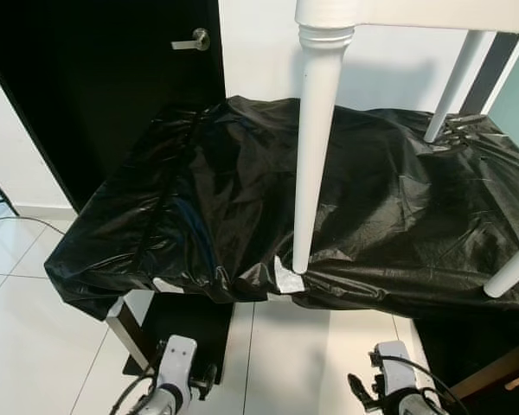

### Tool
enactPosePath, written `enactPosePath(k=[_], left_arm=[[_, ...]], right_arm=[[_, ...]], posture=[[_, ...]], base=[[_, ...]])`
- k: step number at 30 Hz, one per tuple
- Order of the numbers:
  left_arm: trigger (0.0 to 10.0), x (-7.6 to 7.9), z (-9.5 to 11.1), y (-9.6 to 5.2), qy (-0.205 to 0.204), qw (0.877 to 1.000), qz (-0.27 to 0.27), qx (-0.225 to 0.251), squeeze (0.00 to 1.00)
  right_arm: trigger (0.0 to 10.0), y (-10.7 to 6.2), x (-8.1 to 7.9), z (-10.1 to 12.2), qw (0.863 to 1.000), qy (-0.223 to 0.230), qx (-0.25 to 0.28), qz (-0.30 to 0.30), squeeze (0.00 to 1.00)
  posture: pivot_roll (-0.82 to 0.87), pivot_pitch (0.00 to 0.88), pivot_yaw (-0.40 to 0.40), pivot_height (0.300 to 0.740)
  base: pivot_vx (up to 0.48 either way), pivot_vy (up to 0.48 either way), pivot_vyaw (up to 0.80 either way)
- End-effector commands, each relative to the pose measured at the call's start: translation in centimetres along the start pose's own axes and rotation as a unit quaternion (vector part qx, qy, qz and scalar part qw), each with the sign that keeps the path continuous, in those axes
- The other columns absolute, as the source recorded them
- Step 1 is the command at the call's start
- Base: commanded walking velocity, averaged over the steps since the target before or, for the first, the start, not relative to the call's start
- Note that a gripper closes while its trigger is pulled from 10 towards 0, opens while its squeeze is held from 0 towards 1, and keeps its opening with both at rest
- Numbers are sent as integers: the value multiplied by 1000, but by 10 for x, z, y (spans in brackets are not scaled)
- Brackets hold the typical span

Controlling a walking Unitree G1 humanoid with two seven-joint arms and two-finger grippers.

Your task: Building children table

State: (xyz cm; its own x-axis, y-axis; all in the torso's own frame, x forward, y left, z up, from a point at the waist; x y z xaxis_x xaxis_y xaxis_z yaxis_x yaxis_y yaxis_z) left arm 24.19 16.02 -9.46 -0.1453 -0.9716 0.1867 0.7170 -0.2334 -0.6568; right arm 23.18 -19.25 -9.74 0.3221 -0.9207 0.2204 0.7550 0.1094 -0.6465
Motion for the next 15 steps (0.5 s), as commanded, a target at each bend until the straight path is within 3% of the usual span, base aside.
enactPosePath(k=[1, 5, 8, 11, 15], left_arm=[[10000, -7, -6, 0, 12, 999, 49, -7, 0], [10000, 6, -19, 3, 20, 999, 32, -32, 0], [10000, 12, -30, 2, 13, 998, 31, -55, 0], [10000, 15, -45, 0, -11, 996, 42, -82, 0], [10000, 17, -51, -1, -8, 995, 38, -97, 0]], right_arm=[[10000, 0, -5, -7, 1000, 0, -21, 3, 0], [10000, -3, -15, -24, 998, 15, -63, 4, 0], [10000, -7, -27, -38, 995, 1, -95, 17, 0], [10000, -9, -32, -44, 993, -16, -113, 24, 0], [10000, -10, -36, -48, 992, -12, -120, 24, 0]], posture=[[60, 0, -7, 740], [46, 0, 1, 740], [39, 0, 4, 740], [37, 0, 21, 740], [19, 0, 22, 740]], base=[[0, 0, 0], [0, 0, 0], [0, 0, 0], [0, 0, 0], [0, 0, 0]])
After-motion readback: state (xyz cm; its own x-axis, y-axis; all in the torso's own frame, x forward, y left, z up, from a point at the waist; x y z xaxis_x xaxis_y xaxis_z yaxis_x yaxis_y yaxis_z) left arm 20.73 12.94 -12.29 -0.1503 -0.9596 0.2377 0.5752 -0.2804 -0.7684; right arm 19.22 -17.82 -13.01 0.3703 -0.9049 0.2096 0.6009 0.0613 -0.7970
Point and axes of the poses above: a point about 5 cm out from each wrist's last joint towards the gripper, its own y axis pointing out of the wrist towards the gripper, its own z axis along the axis of the wrist's last joint, x = y × z, the point moved 5 cm from there along y, pointing out of the wrist towards the gripper, and after that the axes turned 11 degrees about -y, right-handed, at the moved point
